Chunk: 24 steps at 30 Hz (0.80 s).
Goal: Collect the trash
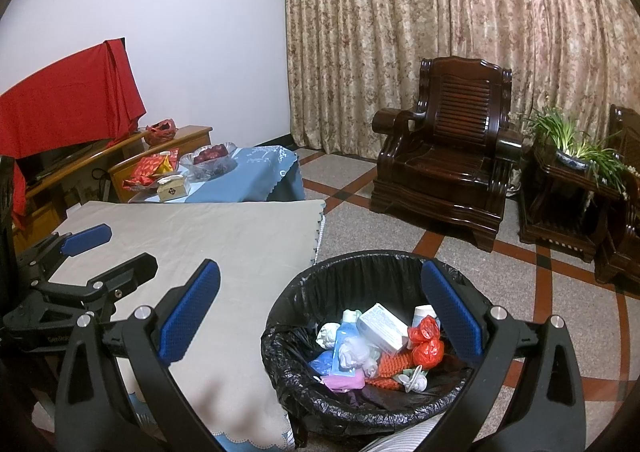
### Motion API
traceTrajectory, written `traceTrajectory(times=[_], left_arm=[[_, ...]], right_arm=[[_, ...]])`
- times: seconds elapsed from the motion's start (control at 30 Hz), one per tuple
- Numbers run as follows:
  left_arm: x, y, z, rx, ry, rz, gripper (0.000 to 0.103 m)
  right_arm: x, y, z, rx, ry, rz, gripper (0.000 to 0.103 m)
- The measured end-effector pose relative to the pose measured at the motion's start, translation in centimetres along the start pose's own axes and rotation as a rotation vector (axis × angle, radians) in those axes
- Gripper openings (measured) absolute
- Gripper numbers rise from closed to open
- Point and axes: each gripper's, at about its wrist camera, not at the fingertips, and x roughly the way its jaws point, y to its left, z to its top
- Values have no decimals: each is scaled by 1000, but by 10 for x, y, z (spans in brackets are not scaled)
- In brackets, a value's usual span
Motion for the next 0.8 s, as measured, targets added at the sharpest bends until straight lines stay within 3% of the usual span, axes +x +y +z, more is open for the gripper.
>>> traceTrajectory(times=[0.8], left_arm=[[-2, 6, -4, -2, 8, -1, 97]], right_arm=[[-1, 0, 1, 1, 2, 0, 98]])
